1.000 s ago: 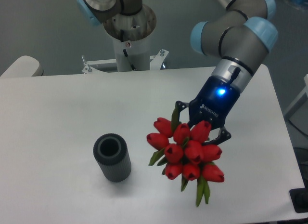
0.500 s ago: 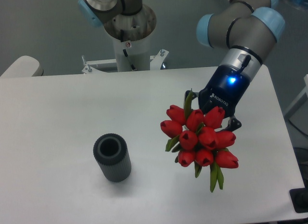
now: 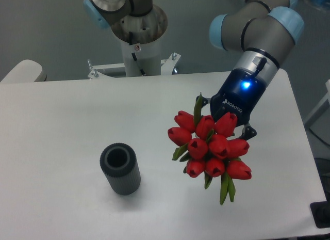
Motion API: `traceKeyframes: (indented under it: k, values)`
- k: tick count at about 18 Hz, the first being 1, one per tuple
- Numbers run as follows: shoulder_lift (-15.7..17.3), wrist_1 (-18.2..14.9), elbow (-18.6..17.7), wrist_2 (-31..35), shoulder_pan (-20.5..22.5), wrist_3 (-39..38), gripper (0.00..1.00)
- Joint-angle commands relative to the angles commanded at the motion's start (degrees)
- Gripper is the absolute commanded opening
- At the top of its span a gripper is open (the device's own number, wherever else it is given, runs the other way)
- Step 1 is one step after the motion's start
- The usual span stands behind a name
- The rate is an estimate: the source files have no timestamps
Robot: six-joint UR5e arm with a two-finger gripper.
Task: Pick up the flowers from the table
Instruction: 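Raise the gripped tulip bouquet up off the table, blooms hanging down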
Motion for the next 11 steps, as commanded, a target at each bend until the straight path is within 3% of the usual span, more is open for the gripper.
traceKeyframes:
  k: [11]
  values:
    - [0.0, 0.0, -0.1, 0.0, 0.0, 1.8, 0.33]
